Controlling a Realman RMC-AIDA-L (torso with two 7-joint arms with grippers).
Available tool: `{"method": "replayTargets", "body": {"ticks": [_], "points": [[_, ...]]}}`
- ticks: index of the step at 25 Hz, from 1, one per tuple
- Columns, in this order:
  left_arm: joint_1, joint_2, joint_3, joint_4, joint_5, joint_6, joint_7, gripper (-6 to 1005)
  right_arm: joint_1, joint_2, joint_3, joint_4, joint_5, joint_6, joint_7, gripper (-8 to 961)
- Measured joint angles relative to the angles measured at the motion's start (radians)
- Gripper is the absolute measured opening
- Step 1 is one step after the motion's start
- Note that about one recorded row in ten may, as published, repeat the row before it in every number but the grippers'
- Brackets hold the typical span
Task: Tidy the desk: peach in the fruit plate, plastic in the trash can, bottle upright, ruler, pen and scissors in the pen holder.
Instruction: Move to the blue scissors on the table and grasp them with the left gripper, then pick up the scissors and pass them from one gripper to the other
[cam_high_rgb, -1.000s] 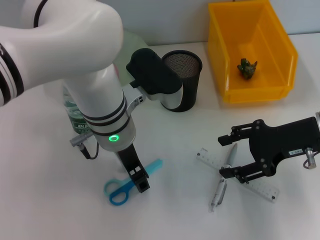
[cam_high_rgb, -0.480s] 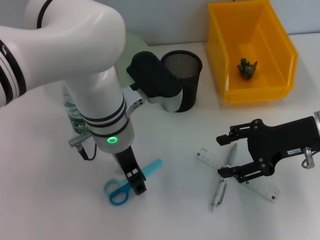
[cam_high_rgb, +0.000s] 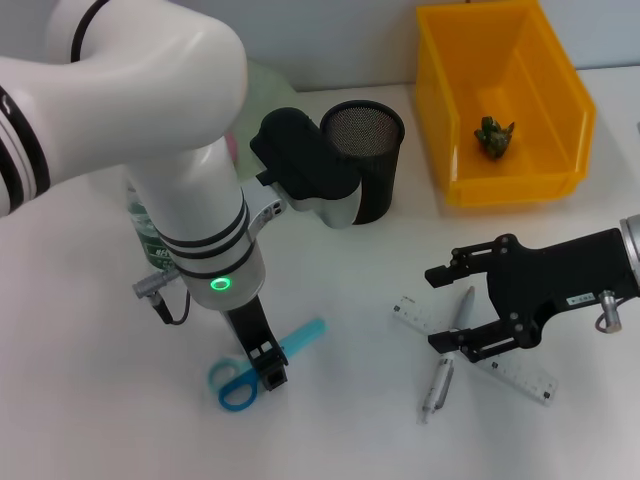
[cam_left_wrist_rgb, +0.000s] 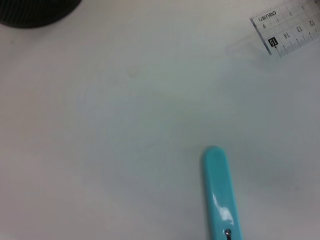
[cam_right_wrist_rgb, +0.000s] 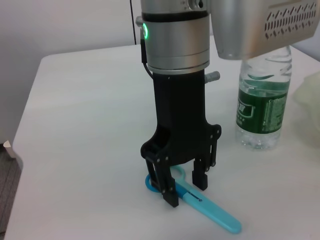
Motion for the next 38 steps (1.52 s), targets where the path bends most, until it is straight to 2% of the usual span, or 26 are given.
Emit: {"method": "replayTargets", "body": {"ticks": [6, 15, 18, 22, 23, 25, 26, 27, 28, 29, 30, 31, 34, 35, 36, 38], "points": [[0.001, 0.0, 0.006, 0.0, 0.002, 0.0, 0.006, 465, 0.003, 0.002, 0.0, 0.0, -0.001, 0.0, 0.0, 762], [0.0, 0.0, 0.014, 0.006, 0.007, 0.002, 0.007, 274, 0.004, 0.002, 0.0, 0.0, -0.002, 0.0, 0.003, 761], [0.005, 0.0, -0.011, 0.022, 0.008, 0.025, 0.011, 262, 0.004, -0.001, 0.004, -0.001, -0.002, -0.004, 0.005, 761], [0.076, 0.009, -0.207, 0.135, 0.013, 0.131, 0.067, 262, -0.001, -0.006, 0.029, -0.019, 0.006, -0.031, 0.021, 761], [0.076, 0.009, -0.207, 0.135, 0.013, 0.131, 0.067, 262, -0.003, -0.009, 0.049, -0.023, 0.006, -0.045, 0.026, 761], [0.161, 0.012, -0.41, 0.245, 0.017, 0.222, 0.126, 262, -0.006, -0.017, 0.106, -0.026, 0.008, -0.083, 0.038, 761], [0.184, 0.012, -0.466, 0.271, 0.014, 0.248, 0.143, 262, -0.007, -0.029, 0.158, -0.025, 0.008, -0.123, 0.06, 761], [0.184, 0.012, -0.466, 0.271, 0.014, 0.248, 0.143, 262, -0.007, -0.029, 0.158, -0.025, 0.008, -0.123, 0.06, 761], [0.2, 0.012, -0.512, 0.294, 0.006, 0.269, 0.156, 262, -0.007, -0.037, 0.186, -0.022, 0.008, -0.144, 0.075, 761], [0.234, 0.012, -0.6, 0.332, -0.021, 0.311, 0.181, 262, -0.008, -0.053, 0.237, -0.017, 0.008, -0.175, 0.111, 761], [0.273, 0.012, -0.686, 0.362, -0.073, 0.342, 0.202, 263, -0.009, -0.058, 0.255, -0.016, 0.008, -0.185, 0.128, 761], [0.295, 0.013, -0.727, 0.366, -0.108, 0.349, 0.21, 263, -0.009, -0.058, 0.255, -0.016, 0.008, -0.185, 0.128, 761], [0.295, 0.013, -0.727, 0.366, -0.108, 0.349, 0.21, 263, -0.028, -0.07, 0.306, -0.012, 0.009, -0.195, 0.172, 761], [0.342, 0.015, -0.832, 0.36, -0.189, 0.352, 0.233, 263, -0.036, -0.071, 0.32, -0.011, 0.009, -0.192, 0.178, 761], [0.373, 0.014, -0.9, 0.343, -0.255, 0.345, 0.261, 263, -0.041, -0.071, 0.335, -0.006, 0.009, -0.186, 0.181, 761], [0.373, 0.014, -0.9, 0.343, -0.255, 0.345, 0.261, 263, -0.048, -0.072, 0.363, 0.015, 0.01, -0.172, 0.184, 761]]}}
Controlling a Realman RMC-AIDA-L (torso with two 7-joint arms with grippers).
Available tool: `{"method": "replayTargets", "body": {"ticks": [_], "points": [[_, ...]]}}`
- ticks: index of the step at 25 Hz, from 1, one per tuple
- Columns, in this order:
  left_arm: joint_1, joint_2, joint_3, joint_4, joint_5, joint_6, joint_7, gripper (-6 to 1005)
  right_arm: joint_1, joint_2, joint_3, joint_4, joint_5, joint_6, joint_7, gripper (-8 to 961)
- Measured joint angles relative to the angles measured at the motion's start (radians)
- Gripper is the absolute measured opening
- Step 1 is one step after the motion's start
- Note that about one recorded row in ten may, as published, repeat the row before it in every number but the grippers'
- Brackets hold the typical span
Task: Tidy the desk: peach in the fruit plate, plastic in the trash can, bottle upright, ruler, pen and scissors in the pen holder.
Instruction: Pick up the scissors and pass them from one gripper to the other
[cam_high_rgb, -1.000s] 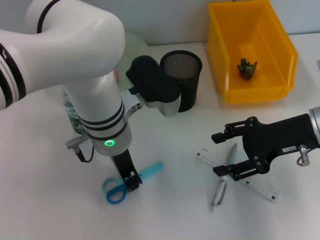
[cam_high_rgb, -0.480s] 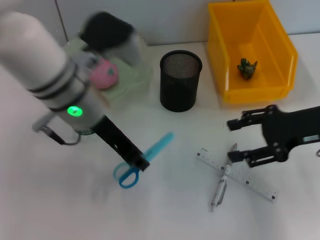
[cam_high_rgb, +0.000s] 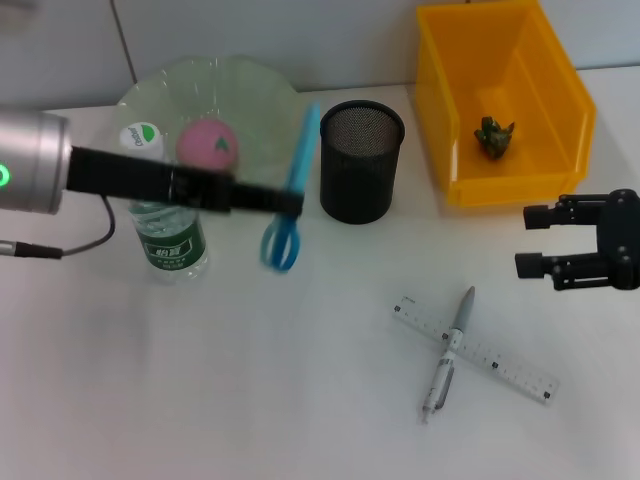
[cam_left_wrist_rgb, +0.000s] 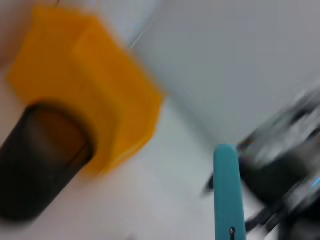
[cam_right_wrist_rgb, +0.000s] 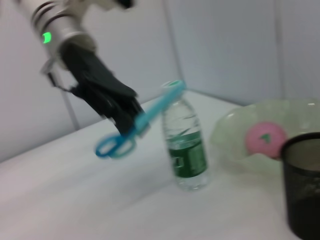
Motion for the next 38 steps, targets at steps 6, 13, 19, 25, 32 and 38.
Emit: {"method": "replayTargets", "body": {"ticks": [6, 13, 19, 25, 32, 38], "points": [[0.08, 0.001, -0.157, -0.367, -0.53, -0.019, 0.366, 263, 0.006, 0.008, 0.048, 0.075, 0.038, 0.026, -0.009, 762], [0.06, -0.013, -0.132, -0.675, -0.848, 0.009, 0.608, 263, -0.05, 0.08, 0.053, 0.104, 0.224, 0.022, -0.199, 762], [0.028, -0.014, 0.046, -0.906, -1.184, 0.037, 0.699, 264, -0.072, 0.1, 0.047, 0.205, 0.336, 0.021, -0.406, 762], [0.033, -0.014, 0.188, -0.95, -1.401, 0.046, 0.75, 264, -0.061, 0.101, 0.046, 0.371, 0.469, 0.018, -0.676, 761], [0.032, -0.014, 0.533, -0.911, -1.782, -0.069, 0.84, 264, 0.007, 0.104, 0.053, 0.537, 0.522, 0.031, -0.895, 761], [0.129, -0.014, 0.872, -0.687, -2.119, -0.245, 0.962, 263, 0.078, 0.108, 0.057, 0.66, 0.557, 0.054, -1.065, 761]]}}
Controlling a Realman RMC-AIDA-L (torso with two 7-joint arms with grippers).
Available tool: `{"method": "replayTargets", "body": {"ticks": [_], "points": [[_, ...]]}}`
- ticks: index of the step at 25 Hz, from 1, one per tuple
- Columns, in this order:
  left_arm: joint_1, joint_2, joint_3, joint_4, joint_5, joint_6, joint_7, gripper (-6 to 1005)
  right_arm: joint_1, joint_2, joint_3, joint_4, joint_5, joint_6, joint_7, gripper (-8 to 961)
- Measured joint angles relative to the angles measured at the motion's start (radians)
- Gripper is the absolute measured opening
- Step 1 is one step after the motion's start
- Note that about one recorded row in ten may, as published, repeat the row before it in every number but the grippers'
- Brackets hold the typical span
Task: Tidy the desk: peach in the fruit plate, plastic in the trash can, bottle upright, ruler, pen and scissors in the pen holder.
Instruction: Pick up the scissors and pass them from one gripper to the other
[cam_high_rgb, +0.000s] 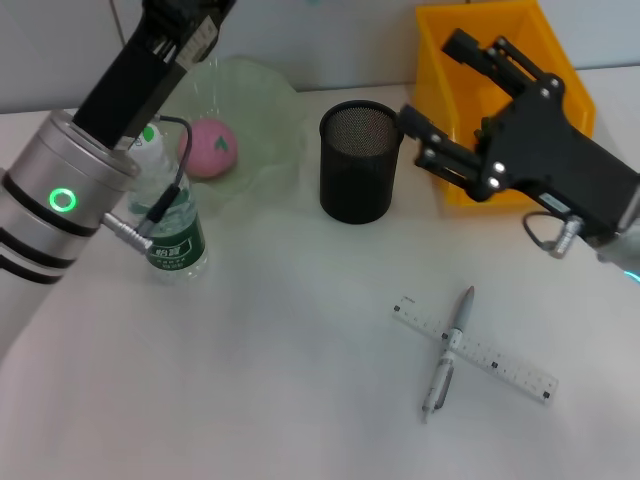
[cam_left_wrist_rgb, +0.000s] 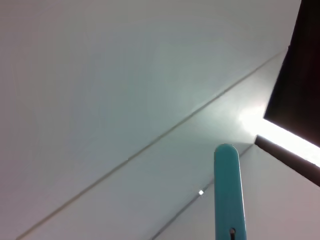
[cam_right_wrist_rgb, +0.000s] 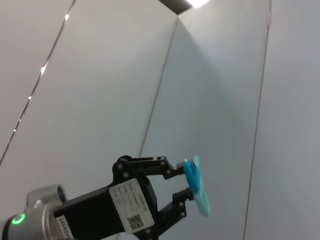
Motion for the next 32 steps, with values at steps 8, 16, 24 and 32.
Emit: {"method": "replayTargets", "body": {"ticks": [8, 16, 24, 32], "points": [[0.038, 0.0, 0.083, 0.092, -0.061, -0.135, 0.087, 262, 0.074, 0.004, 0.001, 0.104, 0.037, 0.014, -0.139, 762], [0.041, 0.0, 0.171, 0.133, -0.146, -0.156, 0.176, 262, 0.098, 0.006, 0.001, 0.133, 0.065, 0.013, -0.184, 761], [0.043, 0.0, 0.208, 0.15, -0.194, -0.159, 0.194, 264, 0.107, 0.007, 0.003, 0.191, 0.09, 0.014, -0.318, 762], [0.037, 0.0, 0.256, 0.16, -0.239, -0.163, 0.215, 262, 0.12, 0.009, 0.011, 0.21, 0.097, 0.013, -0.367, 760]]}}
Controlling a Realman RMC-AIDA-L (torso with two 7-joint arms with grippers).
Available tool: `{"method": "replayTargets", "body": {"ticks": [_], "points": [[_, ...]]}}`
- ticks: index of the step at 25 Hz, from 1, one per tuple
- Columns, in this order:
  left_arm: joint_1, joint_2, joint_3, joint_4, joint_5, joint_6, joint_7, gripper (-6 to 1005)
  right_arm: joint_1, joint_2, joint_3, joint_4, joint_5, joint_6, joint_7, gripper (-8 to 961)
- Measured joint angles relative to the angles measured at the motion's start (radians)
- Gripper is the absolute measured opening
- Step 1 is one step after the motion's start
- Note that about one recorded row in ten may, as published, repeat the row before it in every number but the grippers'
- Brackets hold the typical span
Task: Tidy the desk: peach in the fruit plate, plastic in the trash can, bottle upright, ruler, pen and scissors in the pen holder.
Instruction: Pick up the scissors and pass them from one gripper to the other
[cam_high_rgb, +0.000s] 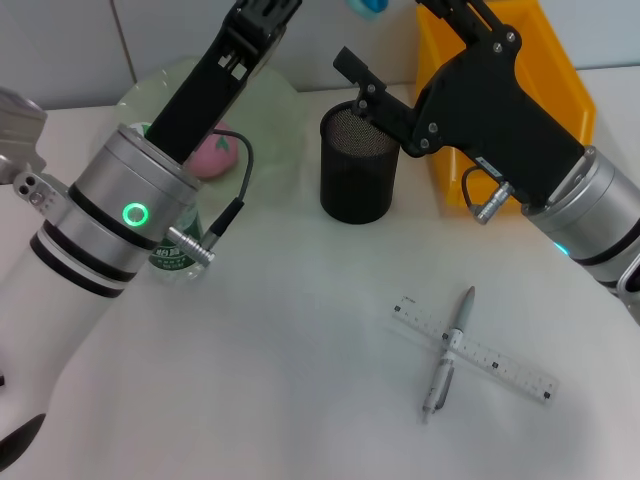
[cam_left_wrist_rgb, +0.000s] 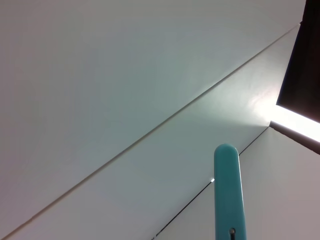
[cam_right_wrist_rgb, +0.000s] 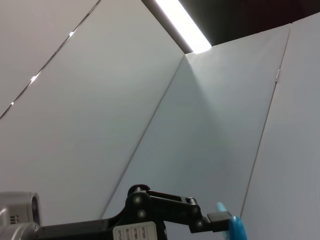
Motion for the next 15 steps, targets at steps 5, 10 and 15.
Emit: {"method": "replayTargets", "body": {"ticks": [5, 10, 15], "points": [[-0.002, 0.0, 0.006, 0.003, -0.001, -0.001, 0.0, 262, 0.005, 0.0, 0.003, 0.0, 0.0, 0.001, -0.009, 758], [-0.002, 0.0, 0.008, 0.01, -0.002, -0.005, 0.001, 263, 0.009, 0.0, 0.003, 0.0, 0.0, 0.008, -0.01, 717], [0.0, 0.0, 0.011, 0.013, -0.002, -0.016, -0.002, 264, 0.014, 0.0, 0.004, 0.0, 0.0, 0.011, -0.01, 666]]}}
